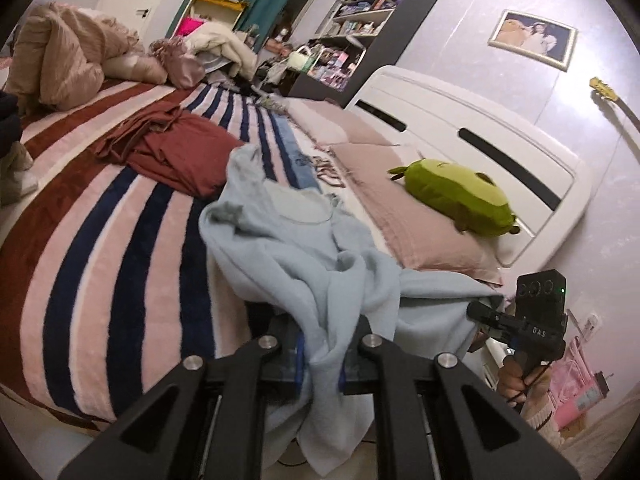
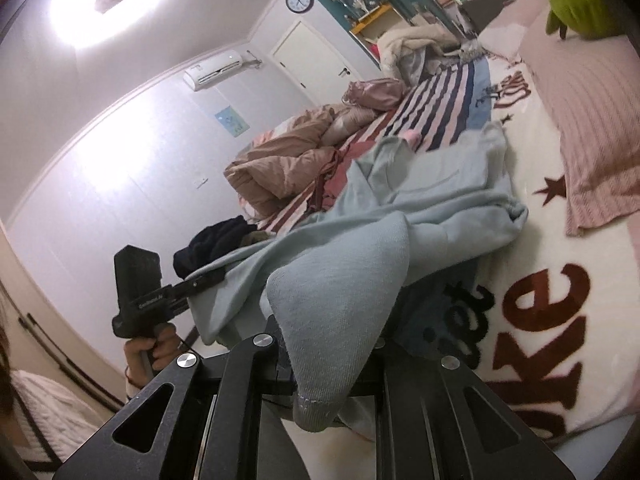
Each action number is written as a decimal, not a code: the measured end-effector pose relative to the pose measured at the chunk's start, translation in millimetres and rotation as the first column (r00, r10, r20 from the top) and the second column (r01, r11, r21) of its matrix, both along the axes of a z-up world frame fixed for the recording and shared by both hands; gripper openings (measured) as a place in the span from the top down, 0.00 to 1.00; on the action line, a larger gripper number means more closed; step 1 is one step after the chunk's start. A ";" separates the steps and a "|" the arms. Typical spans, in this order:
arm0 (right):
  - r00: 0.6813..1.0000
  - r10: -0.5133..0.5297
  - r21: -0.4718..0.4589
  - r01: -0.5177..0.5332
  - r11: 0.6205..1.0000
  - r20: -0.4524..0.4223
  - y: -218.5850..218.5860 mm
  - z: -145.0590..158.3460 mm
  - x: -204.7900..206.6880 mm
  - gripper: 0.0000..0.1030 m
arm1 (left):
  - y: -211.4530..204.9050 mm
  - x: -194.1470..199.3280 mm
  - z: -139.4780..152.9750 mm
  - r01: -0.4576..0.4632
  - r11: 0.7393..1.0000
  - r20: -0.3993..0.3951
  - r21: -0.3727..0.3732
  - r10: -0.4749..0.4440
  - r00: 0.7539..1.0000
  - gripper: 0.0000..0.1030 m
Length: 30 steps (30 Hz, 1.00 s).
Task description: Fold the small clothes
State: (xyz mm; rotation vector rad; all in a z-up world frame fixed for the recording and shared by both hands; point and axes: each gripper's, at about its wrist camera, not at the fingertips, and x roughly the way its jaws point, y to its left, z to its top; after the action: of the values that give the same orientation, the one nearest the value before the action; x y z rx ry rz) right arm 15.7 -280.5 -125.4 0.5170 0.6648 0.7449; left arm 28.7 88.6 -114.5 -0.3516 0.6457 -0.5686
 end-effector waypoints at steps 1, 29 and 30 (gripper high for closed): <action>1.000 0.005 0.008 -0.006 1.000 0.006 -0.5 5.6 -1.7 0.92 | 0.6 -2.6 4.1 0.017 1.000 0.009 -0.014 -0.016 1.000 0.92; 0.965 -0.028 -0.402 -0.081 0.912 -0.259 -28.3 -22.9 178.6 0.36 | -27.0 196.6 -34.6 0.116 0.951 -0.174 0.287 -0.067 0.982 0.22; 0.966 -0.025 -0.416 -0.087 0.905 -0.256 -30.3 -21.4 163.2 0.35 | -22.7 190.5 -35.0 0.111 0.951 -0.186 0.290 -0.058 0.981 0.22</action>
State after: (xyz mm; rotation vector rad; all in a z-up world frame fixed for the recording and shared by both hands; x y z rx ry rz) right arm 178.9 -310.8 -146.8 0.1995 1.0502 0.5427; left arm 219.2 66.0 -149.4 -0.0885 0.9078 -0.5151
